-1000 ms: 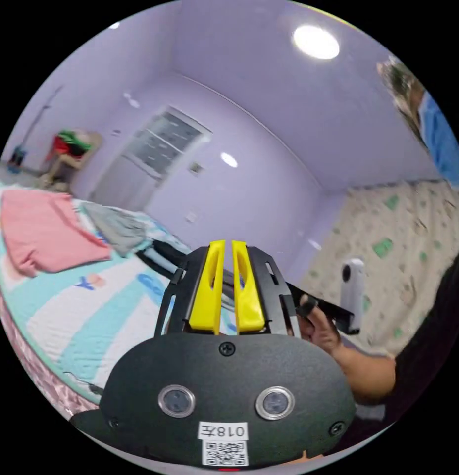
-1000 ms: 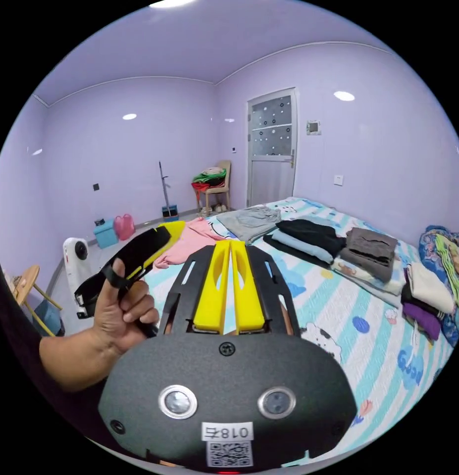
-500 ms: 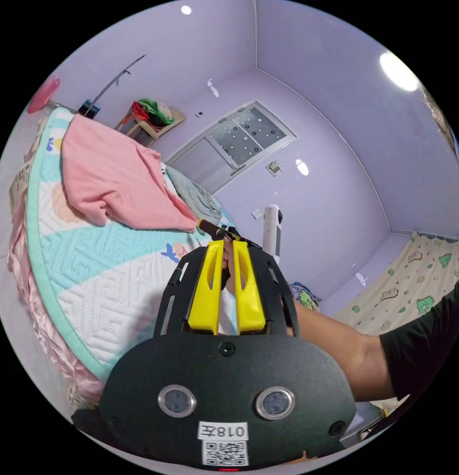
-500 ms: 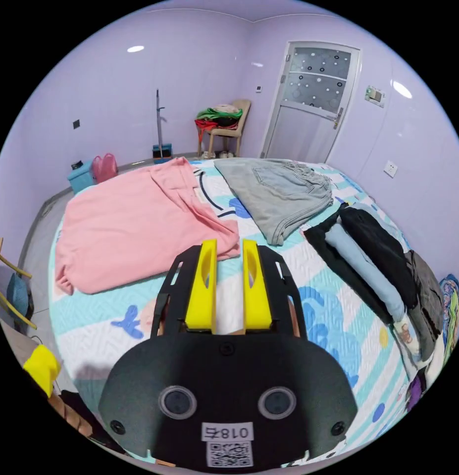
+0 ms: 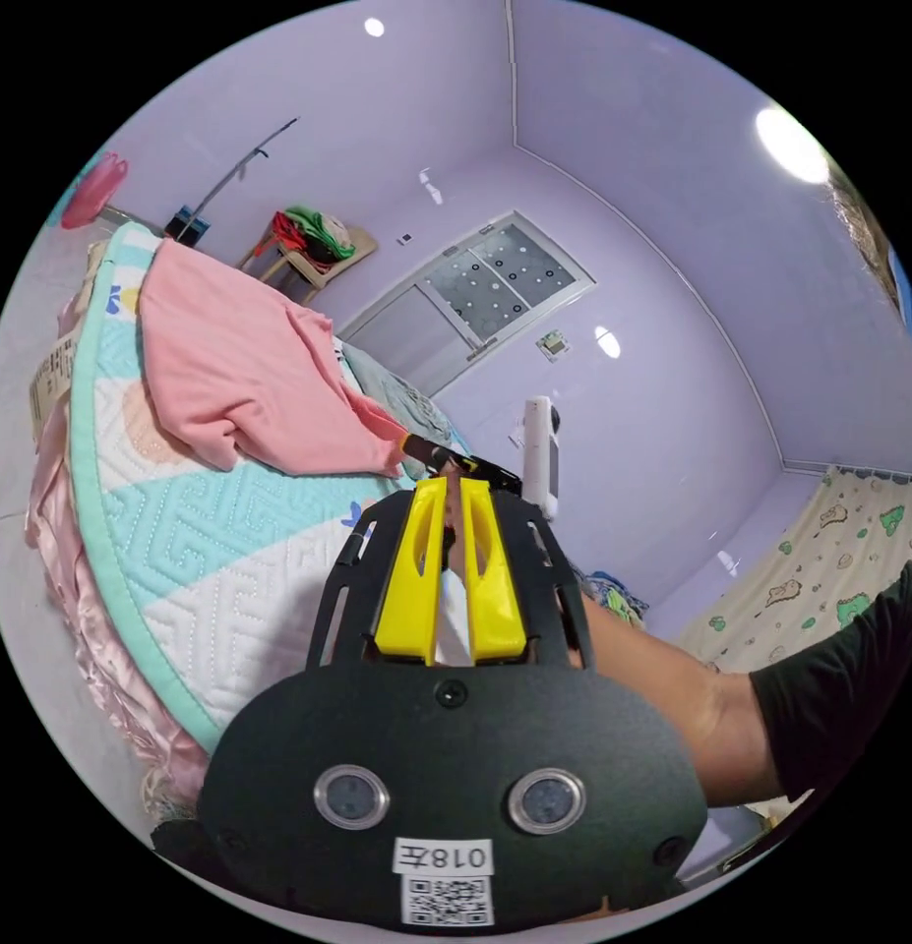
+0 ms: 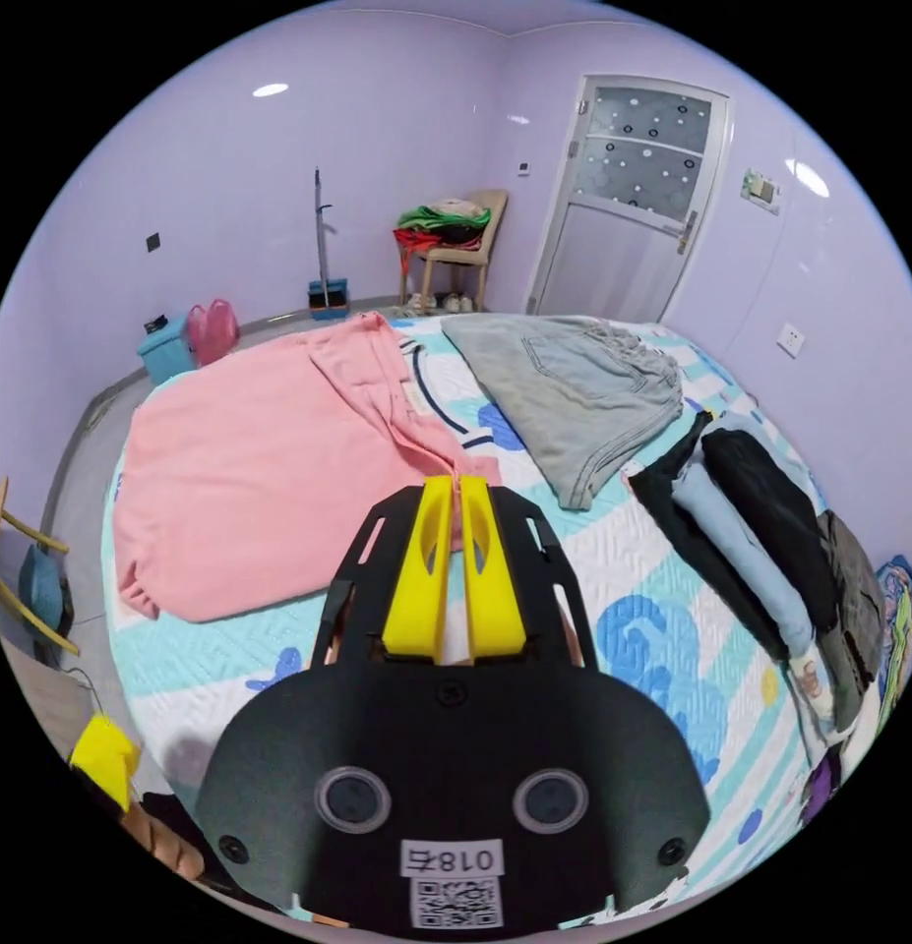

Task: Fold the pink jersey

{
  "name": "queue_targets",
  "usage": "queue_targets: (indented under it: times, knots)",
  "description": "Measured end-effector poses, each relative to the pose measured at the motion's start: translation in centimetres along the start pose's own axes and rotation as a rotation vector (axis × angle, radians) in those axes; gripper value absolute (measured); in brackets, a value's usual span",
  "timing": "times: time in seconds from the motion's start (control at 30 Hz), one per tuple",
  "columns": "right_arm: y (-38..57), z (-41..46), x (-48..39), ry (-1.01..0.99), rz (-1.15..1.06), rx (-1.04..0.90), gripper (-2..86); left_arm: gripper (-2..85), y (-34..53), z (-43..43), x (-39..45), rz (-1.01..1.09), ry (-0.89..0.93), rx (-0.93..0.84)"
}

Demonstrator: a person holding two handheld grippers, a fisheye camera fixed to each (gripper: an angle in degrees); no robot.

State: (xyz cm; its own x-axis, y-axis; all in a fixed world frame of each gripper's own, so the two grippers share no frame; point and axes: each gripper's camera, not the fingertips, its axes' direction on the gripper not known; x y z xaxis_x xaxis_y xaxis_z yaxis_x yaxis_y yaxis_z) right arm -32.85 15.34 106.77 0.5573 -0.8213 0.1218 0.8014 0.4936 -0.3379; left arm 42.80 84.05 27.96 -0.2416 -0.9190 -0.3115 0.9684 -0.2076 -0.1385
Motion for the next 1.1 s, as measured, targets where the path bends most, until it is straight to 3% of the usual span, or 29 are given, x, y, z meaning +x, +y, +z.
queue_targets:
  times: [0.17, 0.3, 0.37, 0.43, 0.53, 0.6, 0.9, 0.97, 1.1]
  knots:
    - [3.8, -7.9, -3.0, -0.321, -0.234, 0.111, -0.2, 2.7, -0.2, -1.8, -0.9, 0.009, -0.094, 0.126]
    - [10.1, -14.5, -8.0, -0.421, -0.578, -0.019, 1.3, 3.7, -1.4, -6.8, -1.7, 0.021, -0.190, 0.285]
    - [13.1, -16.6, -9.6, -0.418, -0.688, -0.097, 1.3, 4.6, -2.2, -7.8, -1.5, 0.055, -0.223, 0.274]
    - [17.2, -18.8, -11.2, -0.400, -0.778, -0.196, 0.9, 6.3, -3.2, -7.2, -0.8, 0.117, -0.218, 0.194]
    - [21.7, -20.8, -12.5, -0.354, -0.787, -0.273, -0.3, 10.5, -4.9, -3.0, 1.3, 0.227, -0.181, -0.075]
    - [23.9, -21.9, -13.2, -0.349, -0.756, -0.286, -0.5, 11.9, -5.1, 1.8, 4.3, 0.328, -0.182, -0.231]
    - [31.9, -24.0, -18.2, -0.325, -0.622, -0.233, -0.7, 17.6, -3.7, 25.6, 16.2, 0.842, -0.388, -0.621]
    - [33.1, -23.4, -18.7, -0.317, -0.616, -0.229, -0.7, 18.3, -2.7, 30.5, 15.0, 0.877, -0.473, -0.713]
    - [35.6, -22.2, -18.8, -0.346, -0.569, -0.201, -0.7, 18.1, -1.7, 37.8, 8.1, 0.757, -0.518, -0.917]
